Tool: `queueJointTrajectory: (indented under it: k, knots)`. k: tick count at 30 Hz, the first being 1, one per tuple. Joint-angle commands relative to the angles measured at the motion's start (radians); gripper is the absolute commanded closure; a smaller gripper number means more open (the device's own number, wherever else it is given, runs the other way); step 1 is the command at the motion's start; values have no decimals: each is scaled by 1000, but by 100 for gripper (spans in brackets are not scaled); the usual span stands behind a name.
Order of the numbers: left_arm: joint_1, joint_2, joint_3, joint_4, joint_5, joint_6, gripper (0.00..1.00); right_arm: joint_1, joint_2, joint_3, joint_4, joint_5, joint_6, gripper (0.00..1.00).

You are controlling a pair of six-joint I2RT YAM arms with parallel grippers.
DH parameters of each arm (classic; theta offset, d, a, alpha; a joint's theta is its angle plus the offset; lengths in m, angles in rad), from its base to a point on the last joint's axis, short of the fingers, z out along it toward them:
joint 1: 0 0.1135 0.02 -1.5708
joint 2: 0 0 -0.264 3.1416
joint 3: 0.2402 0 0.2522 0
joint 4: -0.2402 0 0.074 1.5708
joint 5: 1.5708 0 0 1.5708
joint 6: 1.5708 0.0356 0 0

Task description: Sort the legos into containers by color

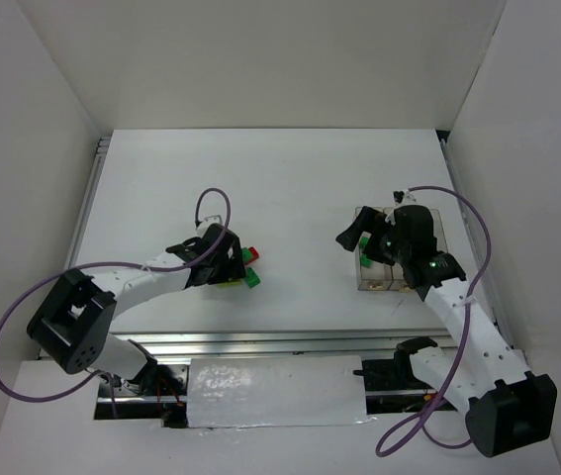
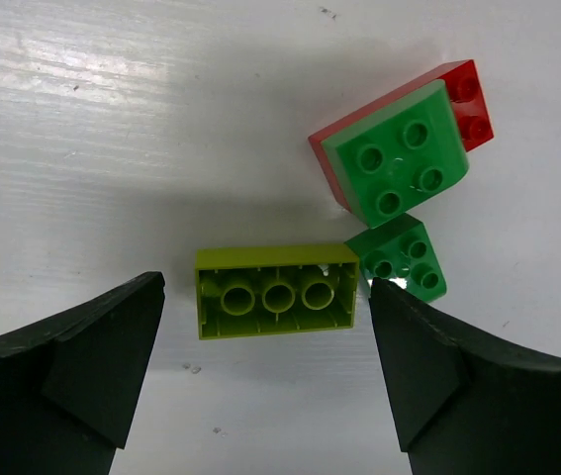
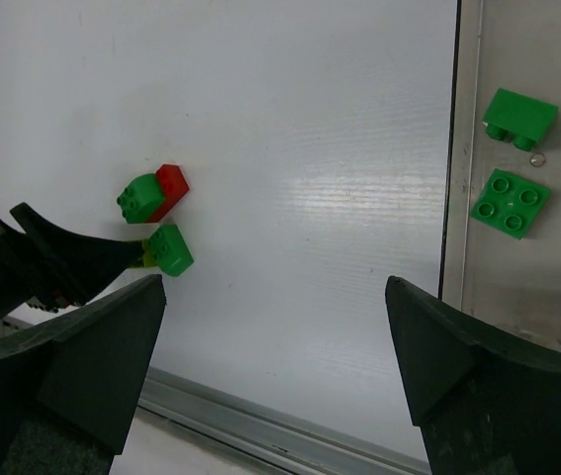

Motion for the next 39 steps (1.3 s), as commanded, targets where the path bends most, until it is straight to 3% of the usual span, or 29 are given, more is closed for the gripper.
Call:
queueJointTrajectory:
  k: [1,7,18,22,24,25,26,32,39]
  knots:
    - [3,9,7,58,15,0,3,10,-16,-5,27,-17,-29,0]
    - [2,33,6,69,19,6,6,10,-9,-8,36,-28,-29,0]
    - [2,53,-1,41,-13,1,25,10,-21,-10,30,-23,-38,0]
    - [2,44,-4,40,-27,9,52,10,-17,-14,36,-31,-36,0]
    - [0,55,-1,40,-25,12,72,10,-13,-20,46,-47,-35,0]
    - [2,55,-3,37,-24,12,90,9,-12,-24,49,-58,-33,0]
    - [0,53,-3,35,-21,13,97,10,-13,-27,53,-72,-33,0]
    - [-56,-102,-33,73,-31,65,100,10,-29,-39,89,-202,-6,0]
    - [-358,-332,-87,302,-131,306,100,41,-79,-60,176,-344,145,0]
